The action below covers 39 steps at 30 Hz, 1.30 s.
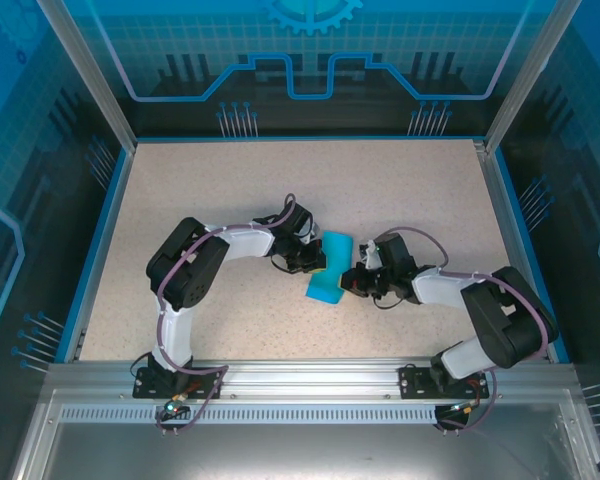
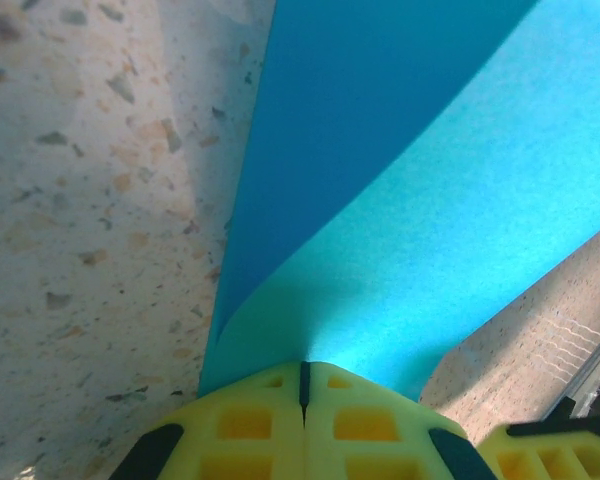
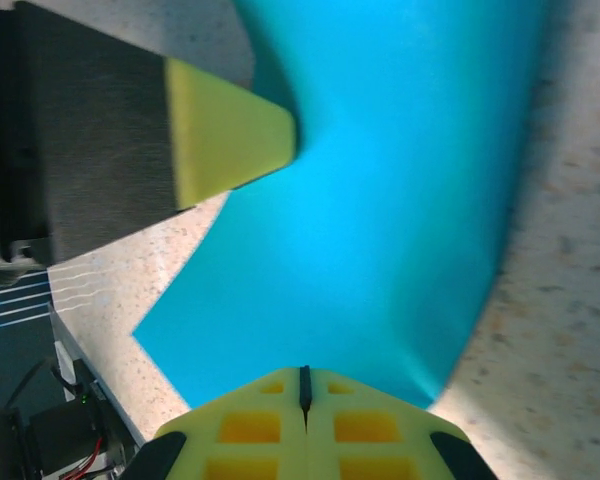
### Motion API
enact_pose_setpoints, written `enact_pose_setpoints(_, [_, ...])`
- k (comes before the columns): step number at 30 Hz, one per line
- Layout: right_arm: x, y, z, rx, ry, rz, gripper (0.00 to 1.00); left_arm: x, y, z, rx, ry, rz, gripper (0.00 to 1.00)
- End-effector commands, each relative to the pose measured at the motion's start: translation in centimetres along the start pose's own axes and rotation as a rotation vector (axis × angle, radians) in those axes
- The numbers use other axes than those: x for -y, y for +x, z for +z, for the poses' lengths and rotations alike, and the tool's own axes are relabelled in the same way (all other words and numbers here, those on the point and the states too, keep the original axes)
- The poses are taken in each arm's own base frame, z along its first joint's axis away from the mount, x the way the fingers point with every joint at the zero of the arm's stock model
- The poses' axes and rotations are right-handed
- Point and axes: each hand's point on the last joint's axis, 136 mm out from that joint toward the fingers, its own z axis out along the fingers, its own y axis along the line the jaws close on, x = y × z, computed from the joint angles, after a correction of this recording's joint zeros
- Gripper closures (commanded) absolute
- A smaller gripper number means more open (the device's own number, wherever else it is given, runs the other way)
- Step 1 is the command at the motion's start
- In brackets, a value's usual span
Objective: Fold a paper plane with a square sheet of paper (pick it up from the middle)
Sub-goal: Fold the square sheet of paper in half at the center of the table.
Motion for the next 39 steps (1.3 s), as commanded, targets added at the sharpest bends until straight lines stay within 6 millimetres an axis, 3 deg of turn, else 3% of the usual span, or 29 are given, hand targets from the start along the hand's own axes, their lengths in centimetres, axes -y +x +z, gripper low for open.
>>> enact_pose_setpoints(1, [-0.5,0.6,0.4,-0.022,-0.008,0.001,1.00,-3.4,2.1,1.8,-0.062,-0.114,-0.023,1.00])
enact_pose_setpoints(7, [2.8,2.0,1.4,-0.039,0.061,0.049,1.00,-3.5,2.1,1.8,-0.062,-0.114,-0.023,1.00])
enact_pose_setpoints(10, [3.5,2.5,1.8,-0.056,0.068,0.057,1.00,-3.5,2.2,1.8,-0.065,-0.115,-0.023,1.00])
enact_pose_setpoints(14, [2.8,2.2,1.4,-0.046,0.065,0.051,1.00,-3.6,2.3,1.9,-0.068,-0.117,-0.023,1.00])
enact_pose_setpoints(20, [0.0,1.9,-0.1,-0.010,0.000,0.001,1.00,-3.5,2.2,1.7,-0.066,-0.118,-0.022,1.00])
enact_pose_setpoints(24, [-1.1,2.4,0.0,-0.023,-0.032,-0.023,1.00,-3.6,2.3,1.8,-0.066,-0.115,-0.024,1.00])
enact_pose_setpoints(35, [3.1,4.7,1.7,-0.099,0.077,0.043,1.00,-3.6,2.5,1.8,-0.070,-0.116,-0.020,1.00])
enact_pose_setpoints(39, [2.4,4.3,1.3,-0.086,0.070,0.035,1.00,-3.8,2.6,1.8,-0.071,-0.117,-0.025,1.00])
